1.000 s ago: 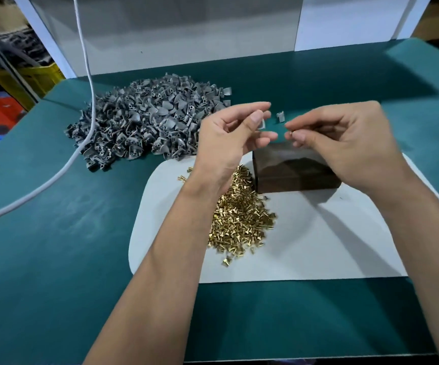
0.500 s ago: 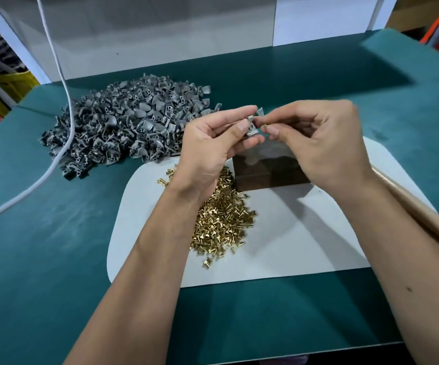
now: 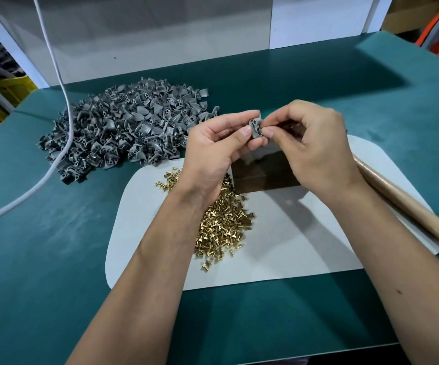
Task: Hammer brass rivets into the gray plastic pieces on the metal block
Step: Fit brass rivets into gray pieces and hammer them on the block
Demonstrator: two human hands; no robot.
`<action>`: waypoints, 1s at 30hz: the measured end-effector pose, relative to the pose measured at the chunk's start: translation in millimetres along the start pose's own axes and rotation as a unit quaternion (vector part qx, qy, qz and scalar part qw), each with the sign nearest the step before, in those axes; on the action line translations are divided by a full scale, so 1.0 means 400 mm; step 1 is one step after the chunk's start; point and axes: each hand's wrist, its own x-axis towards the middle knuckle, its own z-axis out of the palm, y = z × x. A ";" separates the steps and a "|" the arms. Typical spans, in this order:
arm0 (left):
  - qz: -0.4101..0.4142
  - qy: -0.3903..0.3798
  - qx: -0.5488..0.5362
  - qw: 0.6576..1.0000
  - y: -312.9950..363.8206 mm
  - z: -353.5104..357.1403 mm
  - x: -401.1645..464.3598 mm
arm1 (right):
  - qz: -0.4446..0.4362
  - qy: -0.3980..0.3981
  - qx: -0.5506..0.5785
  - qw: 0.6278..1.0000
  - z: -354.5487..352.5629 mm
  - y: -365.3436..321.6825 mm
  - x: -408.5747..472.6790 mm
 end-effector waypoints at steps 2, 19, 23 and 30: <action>0.001 0.002 0.002 1.000 0.001 0.001 -0.001 | 0.005 -0.002 -0.004 1.000 -0.001 0.000 0.001; 0.027 -0.008 0.033 0.999 0.008 -0.001 -0.003 | 0.006 -0.028 -0.026 0.999 -0.009 0.000 0.002; 0.029 -0.006 0.038 0.999 0.007 0.000 -0.006 | -0.026 -0.014 -0.054 0.998 0.000 -0.004 -0.005; 0.025 -0.005 0.039 0.999 0.007 0.006 -0.008 | -0.048 0.012 -0.079 0.996 0.011 -0.005 -0.016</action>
